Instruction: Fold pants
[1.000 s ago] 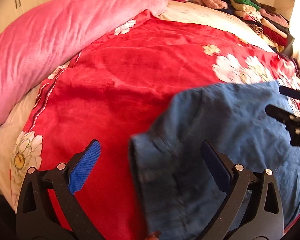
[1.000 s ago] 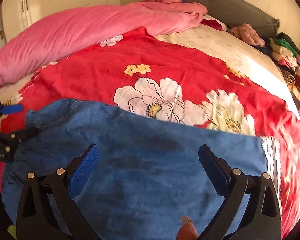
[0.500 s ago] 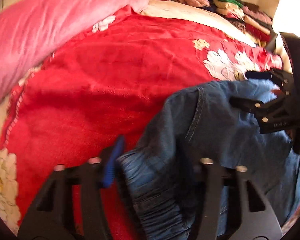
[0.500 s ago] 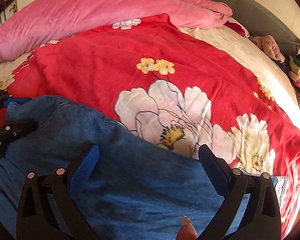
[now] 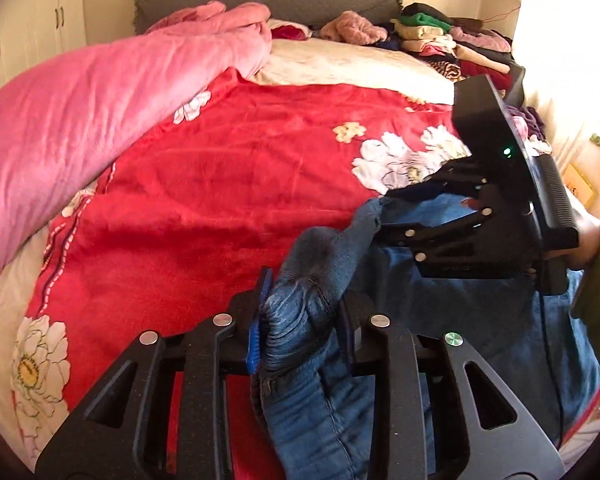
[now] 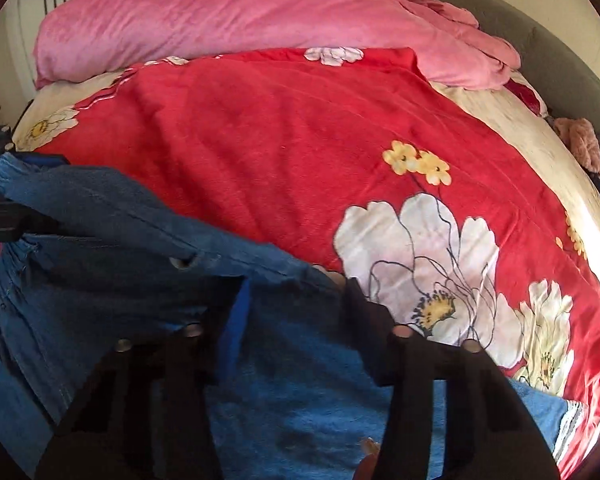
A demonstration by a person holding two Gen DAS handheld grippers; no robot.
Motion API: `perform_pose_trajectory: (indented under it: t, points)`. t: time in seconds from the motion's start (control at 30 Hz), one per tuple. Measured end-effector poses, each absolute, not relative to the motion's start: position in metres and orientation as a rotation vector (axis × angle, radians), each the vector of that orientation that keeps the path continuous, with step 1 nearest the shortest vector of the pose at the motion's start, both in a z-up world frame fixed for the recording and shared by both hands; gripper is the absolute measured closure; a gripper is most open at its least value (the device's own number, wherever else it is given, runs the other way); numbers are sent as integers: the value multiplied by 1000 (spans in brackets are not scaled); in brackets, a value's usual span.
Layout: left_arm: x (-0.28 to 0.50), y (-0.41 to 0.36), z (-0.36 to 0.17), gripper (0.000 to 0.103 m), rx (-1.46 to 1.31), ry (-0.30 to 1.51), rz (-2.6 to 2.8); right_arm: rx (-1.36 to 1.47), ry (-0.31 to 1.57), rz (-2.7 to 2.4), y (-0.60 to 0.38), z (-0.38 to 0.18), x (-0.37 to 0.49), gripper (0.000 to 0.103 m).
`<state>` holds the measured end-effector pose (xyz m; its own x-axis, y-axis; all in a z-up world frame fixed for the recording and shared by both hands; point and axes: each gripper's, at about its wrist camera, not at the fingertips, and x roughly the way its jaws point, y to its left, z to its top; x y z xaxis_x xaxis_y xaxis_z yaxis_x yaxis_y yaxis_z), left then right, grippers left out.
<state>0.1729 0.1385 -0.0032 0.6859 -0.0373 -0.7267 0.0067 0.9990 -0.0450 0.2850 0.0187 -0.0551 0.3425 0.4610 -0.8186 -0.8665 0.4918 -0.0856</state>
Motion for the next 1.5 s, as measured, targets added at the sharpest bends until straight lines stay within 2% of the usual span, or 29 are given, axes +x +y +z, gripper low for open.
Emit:
perform_pose_trajectory:
  t: [0.13,0.2,0.77,1.17,1.5]
  points:
    - [165,135,4,82,-17,795,-27,-454,813,909,-1,-43,284,91]
    - [161,134,6,82,-9,788,-28,-379,811,907,-15,-37,282,95]
    - [117,116,22,82,33,735,-56,-218,683,901,-100,22,180,98]
    - [42,103,7,79,69,754,-106,-256,711,982,-131,16,52,98]
    - [19,107,-28,75,38,872,-115,-296,791,1002,-128,-17,12,98]
